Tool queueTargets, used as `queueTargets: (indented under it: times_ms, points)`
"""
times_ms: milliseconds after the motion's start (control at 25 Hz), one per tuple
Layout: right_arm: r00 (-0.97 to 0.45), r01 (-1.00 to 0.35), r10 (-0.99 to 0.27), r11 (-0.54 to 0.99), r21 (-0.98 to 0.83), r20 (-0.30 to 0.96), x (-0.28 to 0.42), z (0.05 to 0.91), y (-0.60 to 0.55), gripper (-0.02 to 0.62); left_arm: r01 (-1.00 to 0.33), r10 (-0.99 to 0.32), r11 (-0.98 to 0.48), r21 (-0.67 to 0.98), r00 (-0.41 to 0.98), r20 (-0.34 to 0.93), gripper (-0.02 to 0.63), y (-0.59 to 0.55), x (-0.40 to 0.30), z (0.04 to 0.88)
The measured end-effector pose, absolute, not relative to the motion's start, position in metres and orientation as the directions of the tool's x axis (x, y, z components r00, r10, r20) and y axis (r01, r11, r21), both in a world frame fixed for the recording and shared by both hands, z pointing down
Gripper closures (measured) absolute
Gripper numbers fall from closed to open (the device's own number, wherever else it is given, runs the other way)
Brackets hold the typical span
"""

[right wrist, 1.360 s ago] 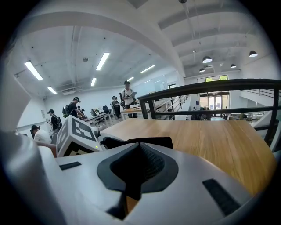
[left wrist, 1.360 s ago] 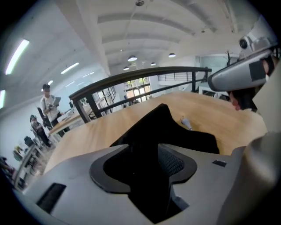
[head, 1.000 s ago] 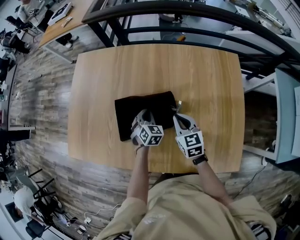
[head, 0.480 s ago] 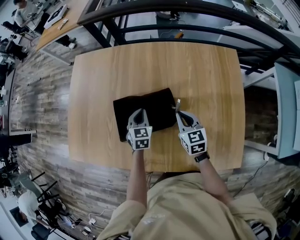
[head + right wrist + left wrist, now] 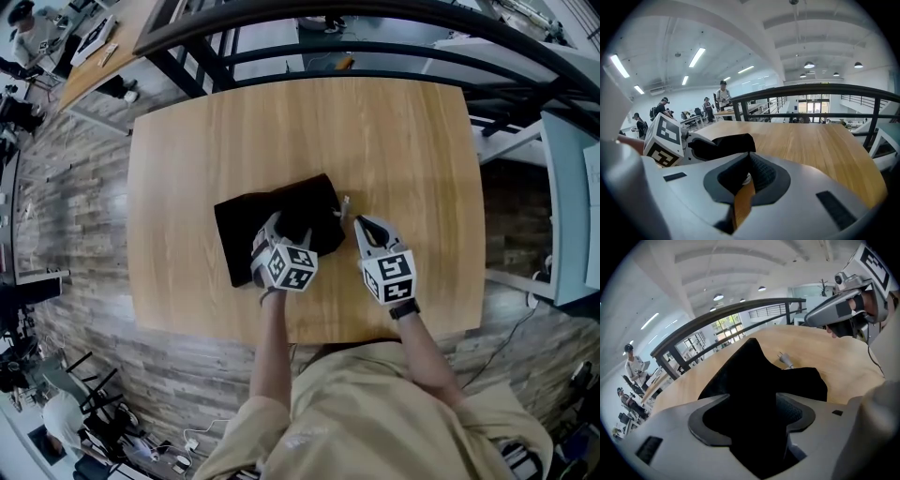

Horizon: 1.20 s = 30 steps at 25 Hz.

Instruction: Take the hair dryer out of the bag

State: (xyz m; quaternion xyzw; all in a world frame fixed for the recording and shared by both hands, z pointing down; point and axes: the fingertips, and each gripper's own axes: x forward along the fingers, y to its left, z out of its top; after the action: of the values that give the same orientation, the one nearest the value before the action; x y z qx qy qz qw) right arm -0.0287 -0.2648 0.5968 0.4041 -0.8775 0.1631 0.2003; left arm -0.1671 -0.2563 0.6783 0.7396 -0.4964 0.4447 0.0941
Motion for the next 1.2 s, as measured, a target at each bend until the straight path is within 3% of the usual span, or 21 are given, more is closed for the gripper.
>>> queueTargets:
  times_ms: [240,360,520,560,720,840,960,1200]
  points:
    - [-0.61,-0.774,-0.628,0.602,-0.195,0.483,-0.028,0.603,-0.265,0.583,-0.808,-0.661,-0.506,-0.301,0.139,0.738,0.356,-0.254,-0.163,0.673]
    - [-0.619,-0.77,-0.617,0.6,-0.219,0.485,-0.031,0.607,-0.26,0.583,-0.857,-0.668,-0.467,-0.215,0.182,0.722,0.417,-0.249,-0.163,0.671]
    - [-0.633,-0.761,-0.601,0.597,-0.251,0.488,-0.033,0.61,-0.256,0.583,-0.917,-0.691,-0.391,-0.08,0.235,0.684,0.523,-0.239,-0.169,0.666]
    - [-0.634,-0.761,-0.601,0.596,-0.257,0.486,-0.032,0.611,-0.257,0.583,-0.926,-0.699,-0.373,-0.057,0.24,0.673,0.588,-0.238,-0.171,0.661]
    - [-0.667,-0.737,-0.578,0.607,-0.299,0.471,-0.028,0.615,-0.262,0.583,-0.934,-0.719,-0.353,0.051,0.306,0.624,0.588,-0.236,-0.176,0.639]
    - [-0.75,-0.639,-0.478,0.703,-0.313,0.457,-0.042,0.615,-0.268,0.583,-0.925,-0.722,-0.363,0.116,0.358,0.592,0.588,-0.232,-0.179,0.625]
    - [-0.78,-0.498,-0.367,0.855,-0.147,0.506,-0.062,0.614,-0.279,0.583,-0.917,-0.717,-0.378,0.124,0.375,0.587,0.588,-0.23,-0.18,0.619]
    - [-0.723,-0.054,-0.092,0.996,0.076,0.685,-0.093,0.647,-0.275,0.583,-0.903,-0.712,-0.409,0.129,0.404,0.574,0.588,-0.227,-0.175,0.619]
